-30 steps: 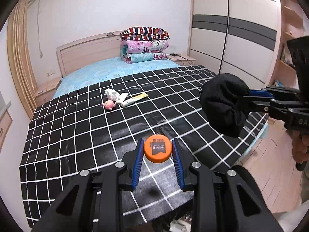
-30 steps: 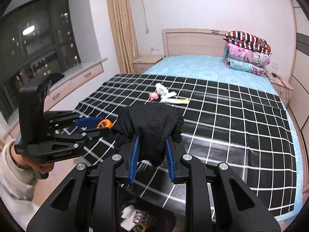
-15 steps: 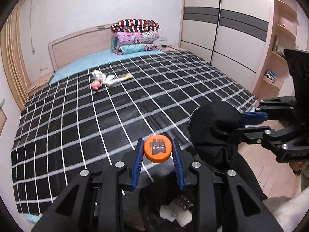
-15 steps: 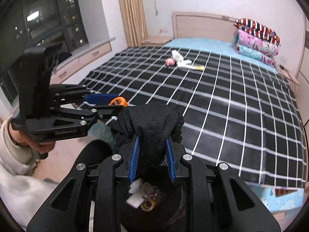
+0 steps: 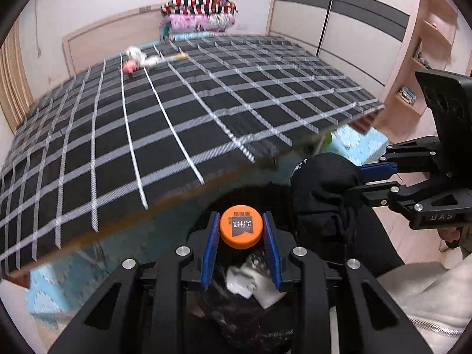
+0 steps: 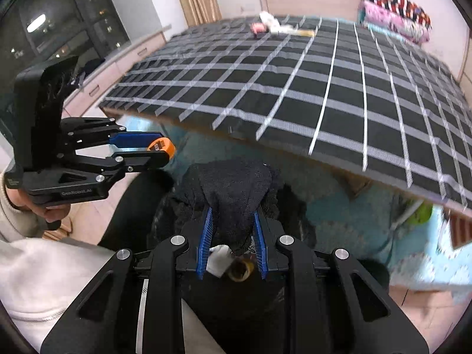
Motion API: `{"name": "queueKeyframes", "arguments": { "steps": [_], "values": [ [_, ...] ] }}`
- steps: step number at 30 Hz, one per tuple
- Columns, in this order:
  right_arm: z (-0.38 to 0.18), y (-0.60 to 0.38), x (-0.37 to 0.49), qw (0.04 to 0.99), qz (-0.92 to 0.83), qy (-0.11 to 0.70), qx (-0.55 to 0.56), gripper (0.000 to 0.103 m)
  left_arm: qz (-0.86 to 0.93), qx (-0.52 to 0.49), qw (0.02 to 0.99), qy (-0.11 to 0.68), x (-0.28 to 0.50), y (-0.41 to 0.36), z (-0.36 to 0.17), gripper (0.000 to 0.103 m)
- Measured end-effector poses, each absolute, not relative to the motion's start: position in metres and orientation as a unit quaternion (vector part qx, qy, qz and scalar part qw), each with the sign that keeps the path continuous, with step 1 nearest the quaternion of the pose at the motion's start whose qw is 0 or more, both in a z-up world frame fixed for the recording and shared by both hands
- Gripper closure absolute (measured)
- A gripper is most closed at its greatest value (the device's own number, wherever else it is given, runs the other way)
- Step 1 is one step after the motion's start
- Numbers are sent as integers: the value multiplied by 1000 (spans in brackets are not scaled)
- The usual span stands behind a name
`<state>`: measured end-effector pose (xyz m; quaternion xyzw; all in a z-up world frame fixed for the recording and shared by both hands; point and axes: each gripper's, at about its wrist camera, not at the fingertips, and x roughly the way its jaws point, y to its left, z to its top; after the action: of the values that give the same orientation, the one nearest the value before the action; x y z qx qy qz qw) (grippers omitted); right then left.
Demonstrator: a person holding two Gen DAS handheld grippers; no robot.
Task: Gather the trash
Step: 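Carry the orange container and black cloth back over the bin, then open both tools to drop the container and cloth into the bin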
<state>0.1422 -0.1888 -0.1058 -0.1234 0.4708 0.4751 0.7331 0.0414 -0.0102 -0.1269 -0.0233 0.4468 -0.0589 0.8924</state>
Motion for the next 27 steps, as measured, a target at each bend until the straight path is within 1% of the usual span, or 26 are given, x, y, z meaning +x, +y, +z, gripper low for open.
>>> {"name": "queueKeyframes", "arguments": {
  "steps": [6,13,20,22,24,25,27],
  "values": [
    [-147,-189,130,711,463,512,-133,77,-74,-49,867,491,43,-16,-169,74],
    [-178,-184,126,698,448,540,-143,77,-80,-66,839,534,45,-21,-212,74],
    [-187,-180,128,689,448,553,-140,76,-74,-63,831,547,49,-25,-218,74],
    [-190,-180,129,687,447,556,-141,72,-75,-63,829,551,47,-25,-221,74],
    [-189,-179,129,687,447,555,-142,72,-78,-73,828,551,47,-23,-220,74],
    [-188,-179,129,687,447,554,-142,71,-78,-76,827,552,48,-22,-219,72],
    [-187,-179,129,689,447,553,-141,71,-77,-78,827,551,47,-21,-217,63]
  ]
}}
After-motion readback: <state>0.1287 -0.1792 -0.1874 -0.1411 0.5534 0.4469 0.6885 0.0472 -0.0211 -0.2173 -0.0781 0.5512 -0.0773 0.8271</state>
